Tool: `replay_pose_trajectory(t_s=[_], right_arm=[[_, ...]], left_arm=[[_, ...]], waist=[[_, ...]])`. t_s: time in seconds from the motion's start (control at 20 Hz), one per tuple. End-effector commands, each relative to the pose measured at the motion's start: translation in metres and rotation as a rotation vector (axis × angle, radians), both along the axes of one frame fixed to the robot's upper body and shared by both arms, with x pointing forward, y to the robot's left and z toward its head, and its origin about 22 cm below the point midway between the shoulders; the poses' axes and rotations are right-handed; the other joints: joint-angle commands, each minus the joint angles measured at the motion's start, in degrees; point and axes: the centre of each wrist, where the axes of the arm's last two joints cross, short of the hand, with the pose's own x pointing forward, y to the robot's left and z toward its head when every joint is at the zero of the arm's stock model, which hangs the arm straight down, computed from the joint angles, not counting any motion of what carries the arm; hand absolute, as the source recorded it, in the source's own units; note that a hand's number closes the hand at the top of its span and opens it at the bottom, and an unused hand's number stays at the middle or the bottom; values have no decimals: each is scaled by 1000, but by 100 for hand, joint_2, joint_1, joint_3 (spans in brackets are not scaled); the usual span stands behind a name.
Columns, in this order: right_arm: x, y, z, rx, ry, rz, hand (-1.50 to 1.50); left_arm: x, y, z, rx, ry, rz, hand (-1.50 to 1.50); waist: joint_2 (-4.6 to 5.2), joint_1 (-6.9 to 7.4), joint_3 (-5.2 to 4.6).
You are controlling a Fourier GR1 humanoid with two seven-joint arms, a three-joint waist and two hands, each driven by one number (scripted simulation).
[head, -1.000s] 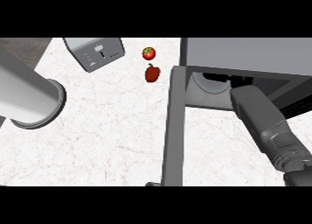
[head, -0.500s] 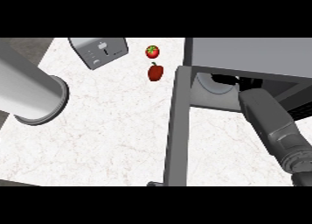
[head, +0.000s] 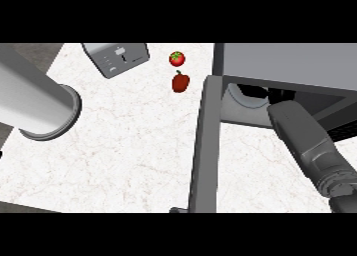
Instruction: Pick up the milk, place it into the microwave and close the microwave
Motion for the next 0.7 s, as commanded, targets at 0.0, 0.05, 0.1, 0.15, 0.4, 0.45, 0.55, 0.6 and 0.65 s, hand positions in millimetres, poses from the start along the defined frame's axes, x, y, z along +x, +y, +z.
replay_pose_trajectory(t_s=[0.0,0.05,0.1,0.15,0.4,0.45,0.55,0.6,0.65], right_arm=[[4,15,4,-32,-37,-16,-150],[0,17,-2,-45,-42,6,-150],[1,17,0,-51,-45,23,-150],[3,24,3,-24,-41,11,-150],[4,29,4,-36,-13,48,-150],[4,38,3,-29,-5,56,-150],[2,29,1,-26,-6,65,-150],[7,27,9,-36,-16,62,-150],[5,31,5,-32,-4,84,-150]], left_arm=[[9,-2,-5,5,10,-8,-150],[7,2,-1,8,6,-4,-150],[8,-1,-4,-3,6,3,-150],[9,1,-5,17,7,2,-150],[10,-2,-9,3,9,-12,-150],[10,-6,-13,1,5,-33,-150],[11,-4,-10,10,16,-42,-150],[9,-3,-14,1,16,-17,-150],[14,-8,-13,-14,10,-34,-150]], waist=[[18,-2,-8],[-2,-5,-2],[-18,-38,-4],[-18,-30,-8],[-23,-7,-9],[-43,-23,-14],[-23,-25,-4],[-54,-60,-11],[-53,-83,-8]])
